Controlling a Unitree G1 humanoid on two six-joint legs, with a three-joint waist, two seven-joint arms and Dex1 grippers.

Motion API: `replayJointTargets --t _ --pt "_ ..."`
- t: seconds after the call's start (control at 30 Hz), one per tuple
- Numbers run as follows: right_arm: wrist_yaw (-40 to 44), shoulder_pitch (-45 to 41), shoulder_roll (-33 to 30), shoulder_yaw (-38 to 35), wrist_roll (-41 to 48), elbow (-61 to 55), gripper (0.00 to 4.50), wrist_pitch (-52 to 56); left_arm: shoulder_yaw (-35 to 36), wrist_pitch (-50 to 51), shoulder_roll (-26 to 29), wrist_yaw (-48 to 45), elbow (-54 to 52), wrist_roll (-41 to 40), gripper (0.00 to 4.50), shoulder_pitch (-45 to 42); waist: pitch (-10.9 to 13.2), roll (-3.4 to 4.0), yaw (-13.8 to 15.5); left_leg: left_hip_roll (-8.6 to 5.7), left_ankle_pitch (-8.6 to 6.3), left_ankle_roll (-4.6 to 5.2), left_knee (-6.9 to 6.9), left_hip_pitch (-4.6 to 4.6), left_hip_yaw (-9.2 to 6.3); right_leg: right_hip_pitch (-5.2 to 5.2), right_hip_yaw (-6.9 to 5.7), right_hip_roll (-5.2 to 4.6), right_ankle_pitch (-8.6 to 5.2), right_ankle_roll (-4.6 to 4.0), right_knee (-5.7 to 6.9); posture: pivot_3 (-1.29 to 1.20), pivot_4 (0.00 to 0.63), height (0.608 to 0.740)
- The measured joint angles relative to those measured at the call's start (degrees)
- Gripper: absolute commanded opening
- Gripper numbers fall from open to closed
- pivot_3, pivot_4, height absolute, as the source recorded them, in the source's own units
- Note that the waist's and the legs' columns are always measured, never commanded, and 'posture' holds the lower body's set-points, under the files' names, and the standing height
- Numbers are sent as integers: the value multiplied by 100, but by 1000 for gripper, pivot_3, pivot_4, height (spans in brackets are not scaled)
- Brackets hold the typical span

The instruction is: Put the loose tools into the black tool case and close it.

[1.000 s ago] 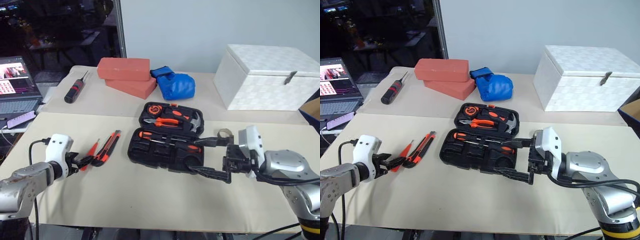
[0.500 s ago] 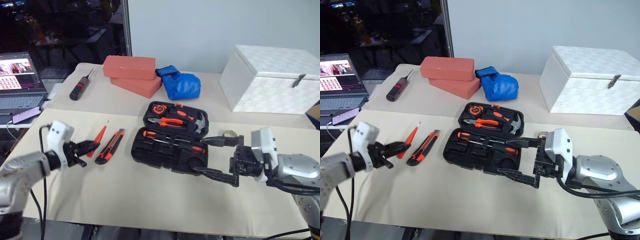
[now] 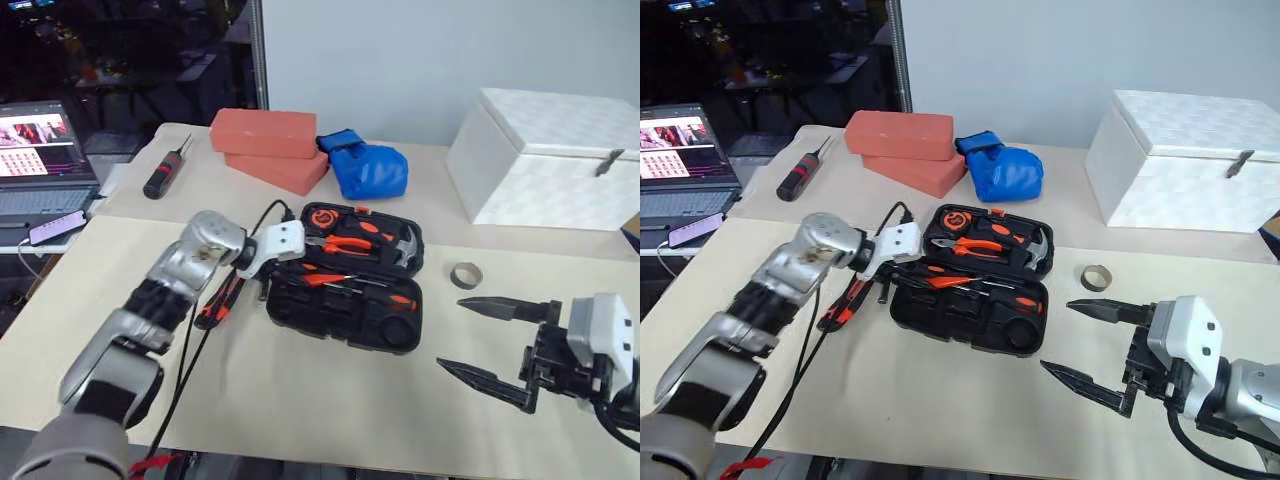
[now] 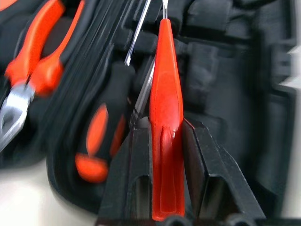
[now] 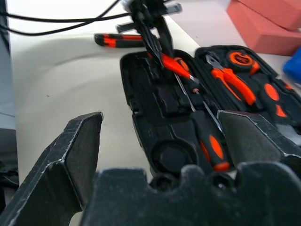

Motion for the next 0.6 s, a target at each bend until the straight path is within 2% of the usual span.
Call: replayJointTargets --t 0.27,0.43,0.5,0.53,0.6 --pt "-350 305 8 -105 119 -376 4500 18 -173 -1737 -418 -627 1646 693 468 -610 0 -1 -28 -5 3 4 17 3 -3 12 1 -4 -4 -10 6 0 150 740" --pt "-513 449 26 -107 123 -415 4500 19 -126 -1977 -591 -671 1970 858 468 -716 0 0 -25 -6 4 5 18 29 -4 39 2 -5 -4 -10 7 0 150 740" --pt "-538 487 28 -107 123 -439 4500 18 -115 -1961 -661 -658 2021 929 1455 -746 0 0 -14 -6 4 5 18 39 -6 51 0 -5 -4 -9 6 0 150 740" --pt "-543 516 31 -107 123 -462 4500 18 -87 -1927 -697 -661 2036 958 1653 -754 0 0 -7 -6 4 5 18 41 -6 54 0 -5 -4 -9 6 0 150 740" --pt "-543 589 51 -108 123 -486 4500 14 13 -1747 -715 -745 2023 951 2493 -754 0 0 -10 -6 4 5 18 41 -7 56 0 -5 -4 -9 4 0 150 740"
